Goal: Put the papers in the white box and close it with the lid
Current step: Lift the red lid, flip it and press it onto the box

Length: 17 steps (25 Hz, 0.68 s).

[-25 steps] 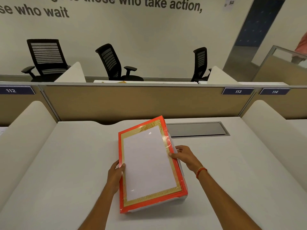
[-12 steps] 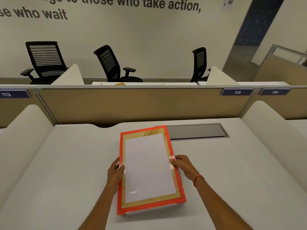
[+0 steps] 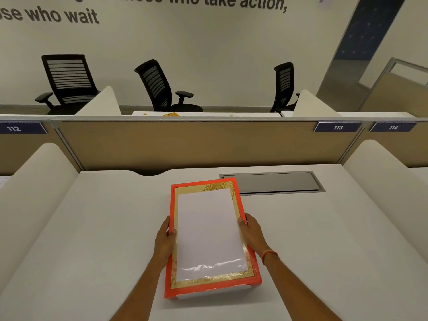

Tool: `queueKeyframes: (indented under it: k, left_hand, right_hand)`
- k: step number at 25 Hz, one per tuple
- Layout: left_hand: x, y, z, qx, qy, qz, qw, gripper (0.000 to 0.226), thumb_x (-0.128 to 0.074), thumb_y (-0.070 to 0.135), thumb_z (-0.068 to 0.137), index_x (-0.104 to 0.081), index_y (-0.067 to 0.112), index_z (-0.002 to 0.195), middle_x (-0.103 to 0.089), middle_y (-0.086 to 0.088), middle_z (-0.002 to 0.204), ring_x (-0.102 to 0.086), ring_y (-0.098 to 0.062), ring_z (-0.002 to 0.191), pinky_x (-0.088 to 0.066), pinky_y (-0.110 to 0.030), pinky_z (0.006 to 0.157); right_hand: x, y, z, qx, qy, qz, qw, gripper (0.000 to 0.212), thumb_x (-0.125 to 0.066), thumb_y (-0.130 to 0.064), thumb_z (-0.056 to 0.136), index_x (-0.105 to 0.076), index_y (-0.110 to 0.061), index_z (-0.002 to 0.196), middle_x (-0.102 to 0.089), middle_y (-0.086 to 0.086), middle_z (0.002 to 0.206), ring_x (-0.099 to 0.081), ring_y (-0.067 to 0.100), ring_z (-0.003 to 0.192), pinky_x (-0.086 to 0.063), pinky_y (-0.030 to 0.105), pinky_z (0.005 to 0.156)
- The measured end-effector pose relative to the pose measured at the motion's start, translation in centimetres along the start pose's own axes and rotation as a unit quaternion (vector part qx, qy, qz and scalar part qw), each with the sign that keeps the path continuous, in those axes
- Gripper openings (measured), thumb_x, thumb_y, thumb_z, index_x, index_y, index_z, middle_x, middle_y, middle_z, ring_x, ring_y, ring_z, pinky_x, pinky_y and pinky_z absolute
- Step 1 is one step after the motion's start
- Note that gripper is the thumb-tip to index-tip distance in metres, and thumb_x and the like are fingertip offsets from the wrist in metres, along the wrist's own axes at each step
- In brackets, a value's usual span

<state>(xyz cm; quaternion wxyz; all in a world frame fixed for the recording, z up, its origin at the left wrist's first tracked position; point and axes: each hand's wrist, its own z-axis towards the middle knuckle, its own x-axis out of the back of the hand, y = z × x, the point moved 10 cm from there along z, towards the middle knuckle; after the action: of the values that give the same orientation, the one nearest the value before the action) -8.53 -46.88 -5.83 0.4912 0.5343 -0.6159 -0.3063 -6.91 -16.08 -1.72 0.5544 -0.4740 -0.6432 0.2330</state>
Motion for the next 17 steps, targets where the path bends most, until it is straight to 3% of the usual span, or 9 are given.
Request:
queueKeyframes:
  k: [4, 7, 13, 17]
  left_hand:
    - [-0.2, 0.0, 0.1, -0.013, -0.001, 0.023, 1.0, 0.052, -0.043, 0.025, 0.101, -0.029, 0.022, 0.151, -0.038, -0.004, 0.154, -0.042, -0.033, 0.138, -0.036, -0.053, 0.112]
    - [-0.4, -0.1, 0.2, -0.027, -0.002, 0.032, 0.999, 0.053, -0.043, 0.027, 0.101, -0.028, 0.022, 0.151, -0.038, -0.004, 0.155, -0.042, -0.033, 0.139, -0.035, -0.055, 0.113]
    - [-1.0, 0.3, 0.6, -0.059, -0.017, 0.099, 0.993, 0.056, -0.037, 0.025, 0.103, -0.015, 0.023, 0.154, -0.029, -0.005, 0.158, -0.038, -0.034, 0.141, -0.032, -0.052, 0.114]
    - [-1.4, 1.0, 1.2, -0.086, -0.033, 0.201, 0.975, 0.059, -0.036, 0.021, 0.103, -0.007, 0.02, 0.154, -0.019, -0.006, 0.162, -0.038, -0.034, 0.141, -0.034, -0.047, 0.113]
  right_hand:
    - [-0.5, 0.3, -0.2, 0.021, 0.016, -0.023, 0.999, 0.039, -0.038, -0.027, 0.104, -0.046, -0.009, 0.137, -0.057, 0.01, 0.132, -0.059, 0.025, 0.119, -0.049, 0.035, 0.103]
    - [-0.7, 1.0, -0.1, 0.015, 0.017, -0.04, 0.999, 0.042, -0.037, -0.027, 0.104, -0.041, -0.008, 0.142, -0.054, 0.011, 0.14, -0.055, 0.028, 0.127, -0.046, 0.041, 0.109]
    - [-1.4, 0.5, 0.1, 0.065, -0.007, -0.129, 0.99, 0.06, -0.036, -0.025, 0.105, -0.008, -0.013, 0.156, -0.018, 0.003, 0.162, -0.028, 0.024, 0.148, -0.029, 0.036, 0.118]
    - [-1.9, -0.4, 1.0, 0.131, -0.01, -0.305, 0.943, 0.066, -0.038, -0.01, 0.102, 0.001, -0.013, 0.156, -0.001, 0.001, 0.165, -0.01, 0.023, 0.153, -0.028, 0.032, 0.121]
